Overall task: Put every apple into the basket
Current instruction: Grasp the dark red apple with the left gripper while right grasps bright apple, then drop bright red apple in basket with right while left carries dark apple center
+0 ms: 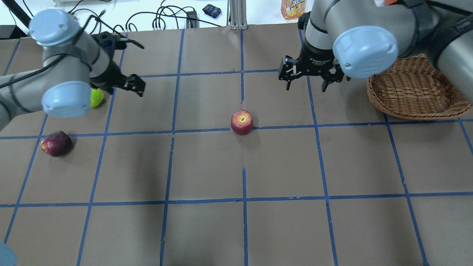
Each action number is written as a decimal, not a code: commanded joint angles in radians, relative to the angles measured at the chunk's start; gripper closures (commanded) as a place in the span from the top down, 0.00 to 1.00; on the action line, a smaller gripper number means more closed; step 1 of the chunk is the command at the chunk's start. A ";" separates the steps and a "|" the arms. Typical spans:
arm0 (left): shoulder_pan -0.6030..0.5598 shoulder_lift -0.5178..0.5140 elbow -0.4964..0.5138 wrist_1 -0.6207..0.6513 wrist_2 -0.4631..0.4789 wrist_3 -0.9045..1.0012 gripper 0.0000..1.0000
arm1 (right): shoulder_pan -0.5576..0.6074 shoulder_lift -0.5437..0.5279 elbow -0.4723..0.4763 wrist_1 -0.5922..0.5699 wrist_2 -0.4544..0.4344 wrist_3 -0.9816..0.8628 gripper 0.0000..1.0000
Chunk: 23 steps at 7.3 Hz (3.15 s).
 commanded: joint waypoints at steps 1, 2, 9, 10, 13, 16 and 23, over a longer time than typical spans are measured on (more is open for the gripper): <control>0.304 -0.036 -0.022 -0.036 -0.011 0.425 1.00 | 0.108 0.103 0.001 -0.139 0.046 0.158 1.00; 0.350 -0.052 -0.034 -0.036 -0.010 0.498 1.00 | 0.151 0.150 -0.001 -0.147 0.046 0.216 1.00; 0.433 -0.192 -0.067 0.095 -0.002 0.594 0.71 | 0.222 0.306 0.009 -0.319 0.034 0.310 1.00; 0.422 -0.162 -0.064 0.070 0.005 0.570 0.01 | 0.222 0.322 0.007 -0.317 0.031 0.312 1.00; 0.258 -0.021 -0.061 -0.152 -0.008 0.214 0.00 | 0.216 0.341 -0.002 -0.319 0.034 0.307 0.28; -0.058 -0.016 -0.065 -0.148 -0.052 -0.232 0.00 | 0.093 0.192 -0.031 -0.151 0.041 0.285 0.00; -0.590 -0.230 0.065 0.084 -0.105 -1.087 0.22 | -0.628 0.137 -0.092 -0.066 -0.108 -0.647 0.00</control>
